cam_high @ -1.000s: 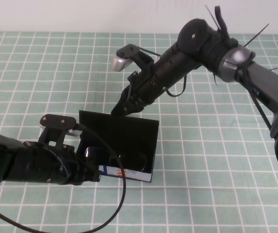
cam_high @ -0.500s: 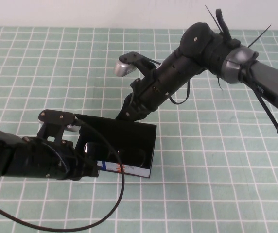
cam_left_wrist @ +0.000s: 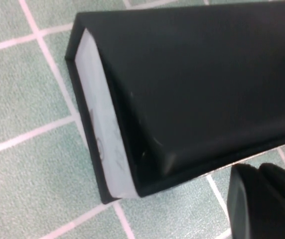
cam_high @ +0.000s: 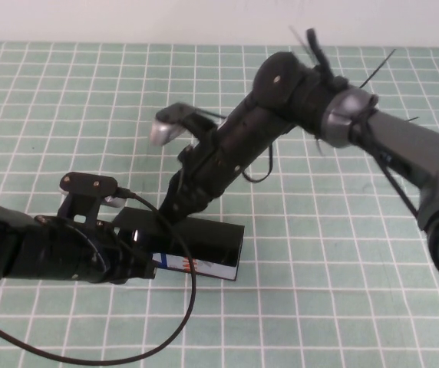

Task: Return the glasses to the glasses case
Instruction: Close the glasses case

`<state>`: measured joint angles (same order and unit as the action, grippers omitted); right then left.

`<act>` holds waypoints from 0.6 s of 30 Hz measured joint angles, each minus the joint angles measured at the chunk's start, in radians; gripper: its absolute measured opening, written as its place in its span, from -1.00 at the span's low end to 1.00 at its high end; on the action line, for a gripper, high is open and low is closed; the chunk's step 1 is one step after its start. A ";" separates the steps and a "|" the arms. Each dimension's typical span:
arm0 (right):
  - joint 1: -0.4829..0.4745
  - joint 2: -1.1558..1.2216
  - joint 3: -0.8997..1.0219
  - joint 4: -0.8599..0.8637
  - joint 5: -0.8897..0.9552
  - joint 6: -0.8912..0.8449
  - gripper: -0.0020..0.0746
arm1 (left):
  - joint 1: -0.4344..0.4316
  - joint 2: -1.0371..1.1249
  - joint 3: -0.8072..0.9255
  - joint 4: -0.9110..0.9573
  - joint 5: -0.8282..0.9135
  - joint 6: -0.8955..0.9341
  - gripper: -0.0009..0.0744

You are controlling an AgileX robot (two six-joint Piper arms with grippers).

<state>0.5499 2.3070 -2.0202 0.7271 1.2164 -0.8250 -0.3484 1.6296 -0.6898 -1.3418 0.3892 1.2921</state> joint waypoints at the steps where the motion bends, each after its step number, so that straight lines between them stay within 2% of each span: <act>1: 0.009 0.000 0.005 -0.009 0.000 0.000 -0.98 | 0.000 0.000 0.000 0.000 0.000 0.000 -0.98; 13: 0.026 0.020 0.026 -0.042 0.000 0.000 -0.98 | 0.000 0.002 0.000 0.000 0.001 0.000 -0.98; 18: 0.026 0.010 0.026 -0.064 0.000 0.000 -0.98 | 0.000 -0.006 0.000 0.014 0.056 0.027 -0.98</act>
<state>0.5758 2.3166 -1.9941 0.6635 1.2164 -0.8250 -0.3484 1.6240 -0.6898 -1.3278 0.4457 1.3192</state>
